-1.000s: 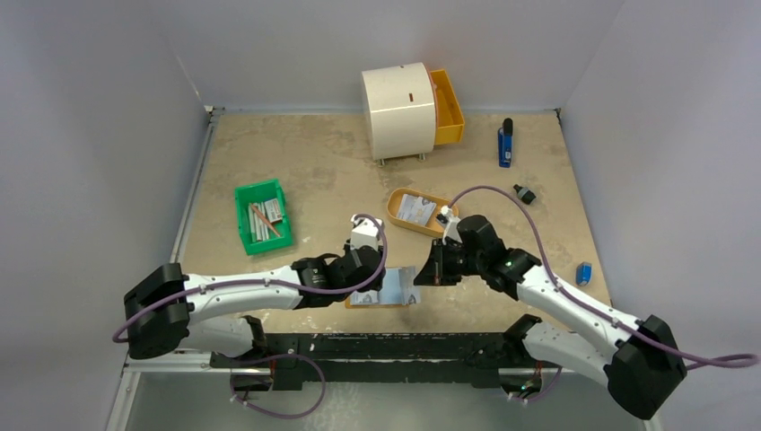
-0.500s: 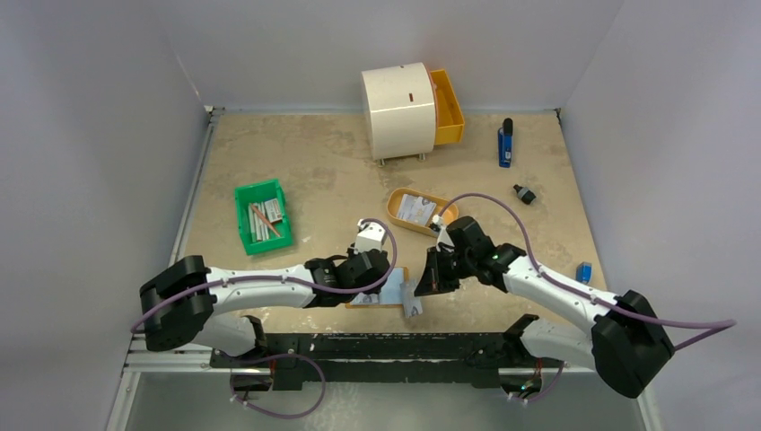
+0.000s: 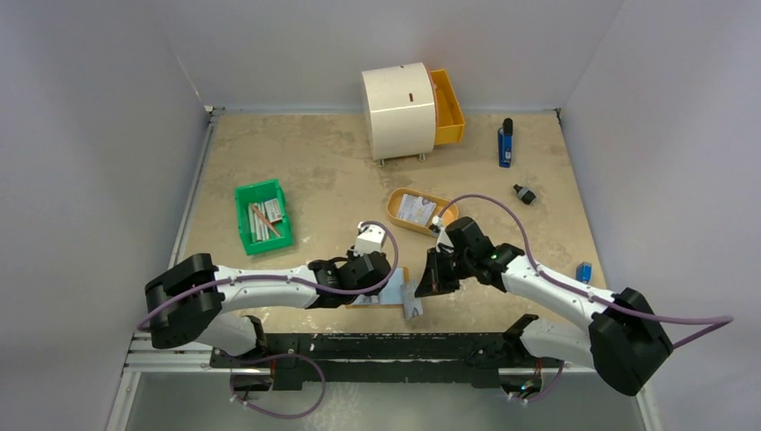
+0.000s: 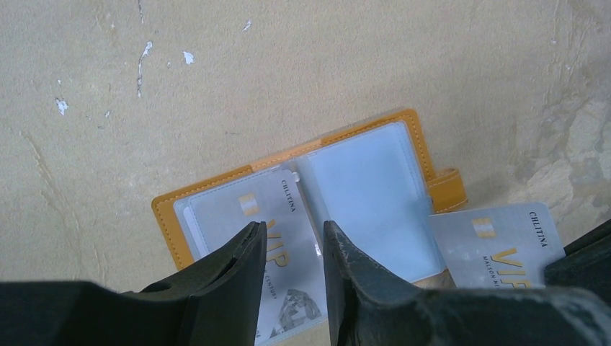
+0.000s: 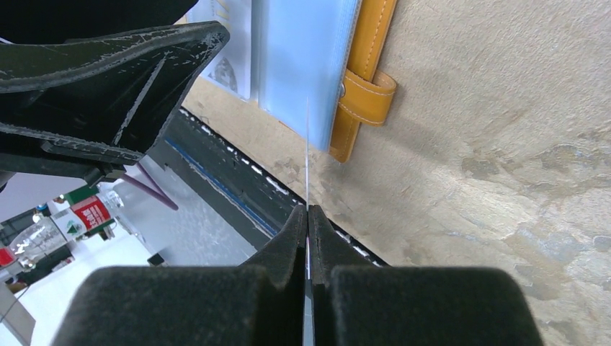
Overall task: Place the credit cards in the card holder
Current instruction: Turn over the card slot in the card holder.
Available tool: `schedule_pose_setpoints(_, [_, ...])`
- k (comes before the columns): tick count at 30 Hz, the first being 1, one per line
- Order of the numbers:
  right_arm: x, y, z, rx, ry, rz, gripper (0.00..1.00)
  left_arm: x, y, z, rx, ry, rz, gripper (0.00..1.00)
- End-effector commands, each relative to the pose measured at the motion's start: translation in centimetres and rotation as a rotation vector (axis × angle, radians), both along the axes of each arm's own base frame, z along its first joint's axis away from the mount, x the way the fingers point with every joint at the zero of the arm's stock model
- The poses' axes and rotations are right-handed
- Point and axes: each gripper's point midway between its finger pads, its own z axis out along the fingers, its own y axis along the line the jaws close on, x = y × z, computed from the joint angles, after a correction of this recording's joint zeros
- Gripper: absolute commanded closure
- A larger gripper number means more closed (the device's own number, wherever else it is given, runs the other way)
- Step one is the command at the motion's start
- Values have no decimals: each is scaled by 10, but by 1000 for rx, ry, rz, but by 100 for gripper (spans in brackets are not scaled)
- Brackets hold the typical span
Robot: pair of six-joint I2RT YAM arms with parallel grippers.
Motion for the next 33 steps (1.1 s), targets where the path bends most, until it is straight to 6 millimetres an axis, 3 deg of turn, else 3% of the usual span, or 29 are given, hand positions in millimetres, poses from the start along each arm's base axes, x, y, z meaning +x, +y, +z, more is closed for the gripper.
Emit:
schedule_pose_setpoints(1, [-5,-5,-11,-28,25,-3,100,5,-2,2,-29,-23,30,66])
schedule_pose_setpoints(21, [-2,1,-15,-14,30,18,100,1,-4,-9,-34,3,20,68])
schedule_pose_setpoints(33, [15,21,1,78,-45,34,100,1,-5,-9,-35,7,20,69])
